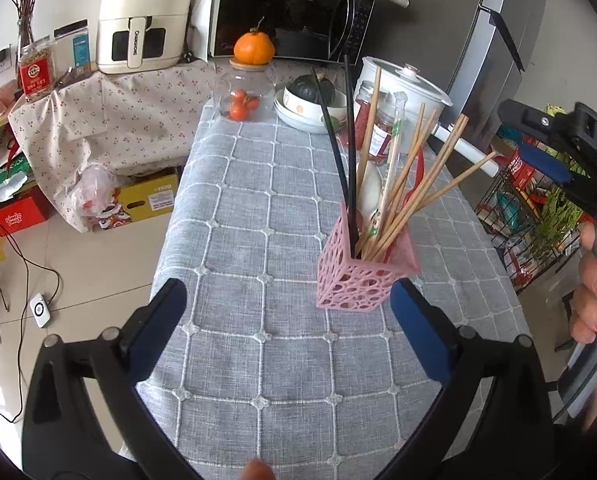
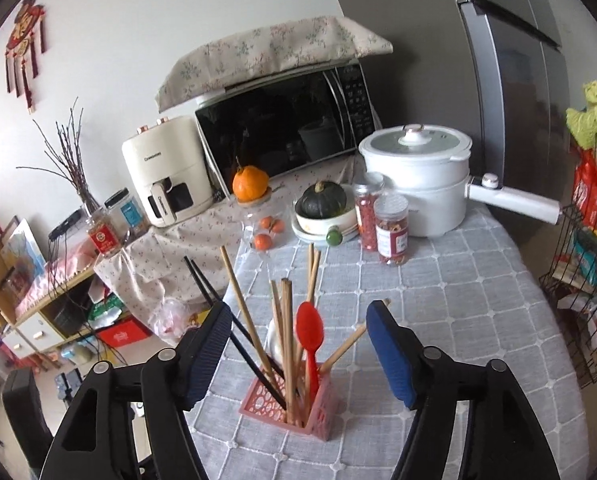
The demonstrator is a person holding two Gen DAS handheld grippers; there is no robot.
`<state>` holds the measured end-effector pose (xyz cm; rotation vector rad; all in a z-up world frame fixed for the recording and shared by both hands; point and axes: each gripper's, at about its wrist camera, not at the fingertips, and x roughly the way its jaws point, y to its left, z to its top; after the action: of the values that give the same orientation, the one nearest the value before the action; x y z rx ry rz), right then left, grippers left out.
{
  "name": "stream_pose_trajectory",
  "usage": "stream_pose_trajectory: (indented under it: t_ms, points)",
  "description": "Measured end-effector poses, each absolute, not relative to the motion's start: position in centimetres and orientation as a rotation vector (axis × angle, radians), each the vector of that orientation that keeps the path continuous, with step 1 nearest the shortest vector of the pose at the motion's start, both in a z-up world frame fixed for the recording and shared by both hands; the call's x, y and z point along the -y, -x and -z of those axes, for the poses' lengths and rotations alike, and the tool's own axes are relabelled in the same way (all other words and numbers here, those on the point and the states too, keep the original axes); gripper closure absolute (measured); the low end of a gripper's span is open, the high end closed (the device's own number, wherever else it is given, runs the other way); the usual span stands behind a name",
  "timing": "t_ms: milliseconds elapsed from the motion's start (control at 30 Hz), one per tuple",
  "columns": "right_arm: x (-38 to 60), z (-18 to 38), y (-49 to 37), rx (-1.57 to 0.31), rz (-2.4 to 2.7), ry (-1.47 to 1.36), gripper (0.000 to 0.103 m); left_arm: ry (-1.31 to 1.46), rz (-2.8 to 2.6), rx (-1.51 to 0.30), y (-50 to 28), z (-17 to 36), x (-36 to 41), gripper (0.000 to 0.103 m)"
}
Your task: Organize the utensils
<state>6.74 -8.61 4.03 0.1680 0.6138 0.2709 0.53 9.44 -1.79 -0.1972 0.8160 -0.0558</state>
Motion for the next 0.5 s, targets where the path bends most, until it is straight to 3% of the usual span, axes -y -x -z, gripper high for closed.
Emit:
stream_pose_trajectory:
  t_ms: [133, 367, 433, 500]
  points:
    - [10.6, -5.5, -4.7, -0.555, -0.220, -0.130, 0.019, 0.168, 0.007, -0.800, -0.3, 1.0, -8.6, 0.001]
    - [13.5, -5.0, -2.2, -0.608, -0.152, -0.119, 0.013, 0.170, -0.020, -0.781, 0.7, 0.1, -7.1, 0.001]
    - [14.1, -4.6, -1.7, -0.641, -0.133, -0.112, 0.003, 0.162, -0.022, -0.779, 1.1, -0.1, -6.5, 0.001]
    - [14.8, -4.6, -0.9, -0.635, -0.100, -0.112, 0.000, 0.159, -0.022, -0.781, 1.4, -0.2, -5.9, 0.001]
